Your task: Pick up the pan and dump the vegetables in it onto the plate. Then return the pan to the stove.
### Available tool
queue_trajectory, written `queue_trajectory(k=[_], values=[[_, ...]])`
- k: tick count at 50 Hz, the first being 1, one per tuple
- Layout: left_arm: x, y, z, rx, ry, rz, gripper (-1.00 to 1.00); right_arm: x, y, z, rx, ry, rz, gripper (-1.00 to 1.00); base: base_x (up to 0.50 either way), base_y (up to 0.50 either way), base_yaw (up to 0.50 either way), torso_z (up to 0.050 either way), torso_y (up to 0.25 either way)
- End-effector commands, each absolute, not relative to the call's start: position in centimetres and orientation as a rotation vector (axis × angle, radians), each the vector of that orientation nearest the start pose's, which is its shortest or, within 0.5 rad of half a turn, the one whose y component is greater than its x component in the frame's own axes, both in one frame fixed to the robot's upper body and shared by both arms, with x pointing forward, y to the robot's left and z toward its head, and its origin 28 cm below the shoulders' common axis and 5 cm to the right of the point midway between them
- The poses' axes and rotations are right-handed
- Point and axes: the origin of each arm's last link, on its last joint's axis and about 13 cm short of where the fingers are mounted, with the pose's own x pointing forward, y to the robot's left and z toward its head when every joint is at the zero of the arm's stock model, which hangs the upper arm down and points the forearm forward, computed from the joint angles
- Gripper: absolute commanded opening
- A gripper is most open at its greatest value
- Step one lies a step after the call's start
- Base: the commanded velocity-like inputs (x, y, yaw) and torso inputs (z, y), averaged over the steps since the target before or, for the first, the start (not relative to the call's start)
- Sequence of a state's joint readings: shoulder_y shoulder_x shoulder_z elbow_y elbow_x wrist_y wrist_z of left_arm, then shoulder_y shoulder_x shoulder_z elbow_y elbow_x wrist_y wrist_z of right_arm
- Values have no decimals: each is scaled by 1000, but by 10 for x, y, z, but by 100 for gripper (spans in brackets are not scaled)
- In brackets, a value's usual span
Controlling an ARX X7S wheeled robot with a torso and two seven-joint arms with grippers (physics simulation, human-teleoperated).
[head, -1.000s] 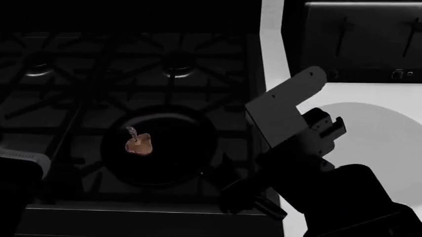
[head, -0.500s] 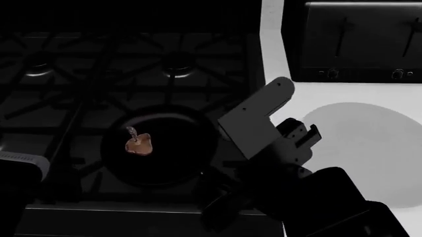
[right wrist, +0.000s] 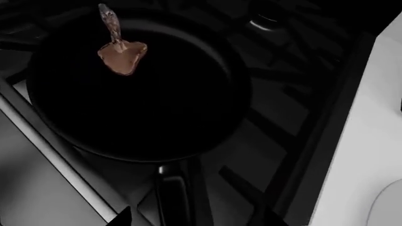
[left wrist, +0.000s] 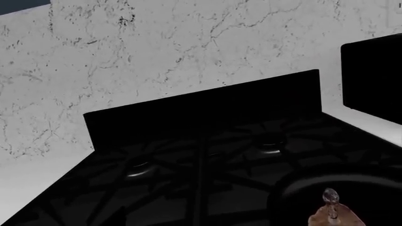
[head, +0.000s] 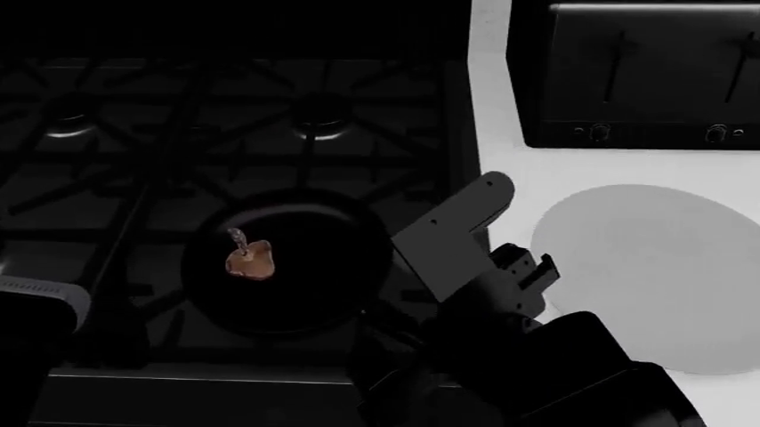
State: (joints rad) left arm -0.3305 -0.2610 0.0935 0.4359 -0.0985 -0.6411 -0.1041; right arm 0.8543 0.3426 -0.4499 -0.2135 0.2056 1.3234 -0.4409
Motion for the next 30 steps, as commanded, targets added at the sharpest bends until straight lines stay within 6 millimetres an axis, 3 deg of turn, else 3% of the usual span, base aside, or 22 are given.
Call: queue_trajectory(k=[1, 7, 23, 24, 30], values=[[249, 237, 140, 155, -143, -15, 100, 315, -107, 167, -368, 512, 649, 100, 0, 0, 0, 0, 0], [246, 235, 138, 184, -174, -13, 100, 316, -99, 169, -392, 529, 681, 100, 0, 0, 0, 0, 0], [231, 229, 158, 170, -261, -29, 100, 323, -105, 127, -341, 659, 674, 100, 3, 2, 3, 0, 0], [229, 229, 160, 167, -273, -26, 100, 320, -104, 128, -345, 664, 689, -100, 0, 3, 6, 0, 0], [236, 233, 158, 157, -287, 22, 100, 318, -105, 140, -342, 620, 674, -100, 4, 3, 4, 0, 0]])
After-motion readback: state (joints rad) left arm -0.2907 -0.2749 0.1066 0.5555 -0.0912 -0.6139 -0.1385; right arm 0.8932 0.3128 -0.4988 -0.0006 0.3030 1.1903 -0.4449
